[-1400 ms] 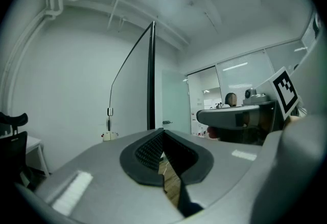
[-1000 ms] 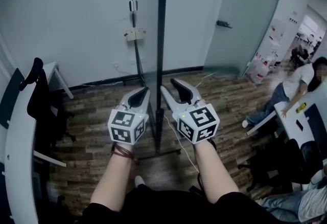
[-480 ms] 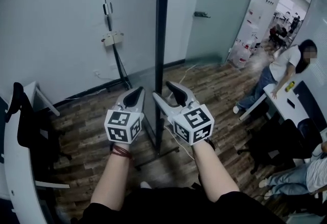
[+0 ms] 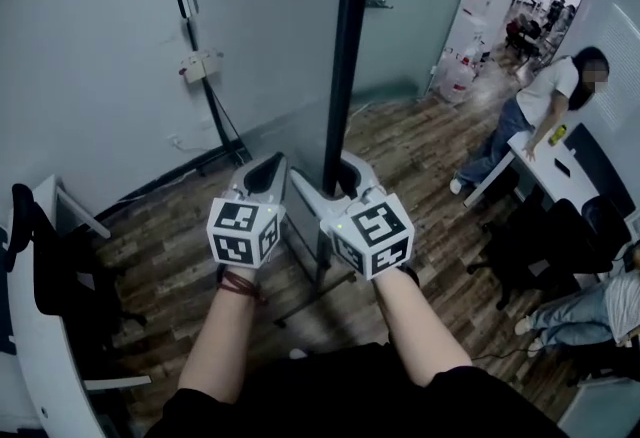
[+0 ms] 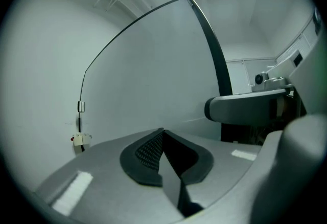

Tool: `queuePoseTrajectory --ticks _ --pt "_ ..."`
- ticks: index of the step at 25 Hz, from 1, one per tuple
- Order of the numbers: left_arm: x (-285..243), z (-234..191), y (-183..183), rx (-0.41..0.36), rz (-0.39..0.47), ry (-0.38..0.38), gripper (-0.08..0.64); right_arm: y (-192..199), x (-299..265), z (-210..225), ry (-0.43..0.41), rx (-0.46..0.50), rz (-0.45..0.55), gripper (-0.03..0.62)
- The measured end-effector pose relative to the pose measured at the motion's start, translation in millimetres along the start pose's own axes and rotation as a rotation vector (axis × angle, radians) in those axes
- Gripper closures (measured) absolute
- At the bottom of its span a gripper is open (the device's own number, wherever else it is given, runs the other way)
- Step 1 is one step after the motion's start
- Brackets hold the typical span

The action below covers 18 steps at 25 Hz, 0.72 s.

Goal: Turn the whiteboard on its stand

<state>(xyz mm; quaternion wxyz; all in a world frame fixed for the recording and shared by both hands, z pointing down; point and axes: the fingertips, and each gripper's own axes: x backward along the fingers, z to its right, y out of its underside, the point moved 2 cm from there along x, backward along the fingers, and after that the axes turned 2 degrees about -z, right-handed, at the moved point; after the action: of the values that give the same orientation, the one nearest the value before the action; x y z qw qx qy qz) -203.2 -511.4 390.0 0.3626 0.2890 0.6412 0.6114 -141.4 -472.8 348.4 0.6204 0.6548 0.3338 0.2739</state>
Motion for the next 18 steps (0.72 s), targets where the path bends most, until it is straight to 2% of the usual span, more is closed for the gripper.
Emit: queuePoseTrajectory --ticks 4,9,14,18 --pt "4 -5 5 0.022 0.002 0.011 0.561 10 -1 1 0.023 -0.02 -0.026 0.382" --pt "-3 -2 7 0.03 0.003 0.008 0.561 12 -4 9 0.009 -0.01 -0.034 0.382" --pt "-13 -14 5 0.032 -0.013 -0.037 0.561 4 -17 16 -0.036 0.0 -0.02 0.403" --pt "-10 -16 -5 0.018 0.003 -0.08 0.561 2 -22 15 -0.026 0.019 -0.024 0.408"
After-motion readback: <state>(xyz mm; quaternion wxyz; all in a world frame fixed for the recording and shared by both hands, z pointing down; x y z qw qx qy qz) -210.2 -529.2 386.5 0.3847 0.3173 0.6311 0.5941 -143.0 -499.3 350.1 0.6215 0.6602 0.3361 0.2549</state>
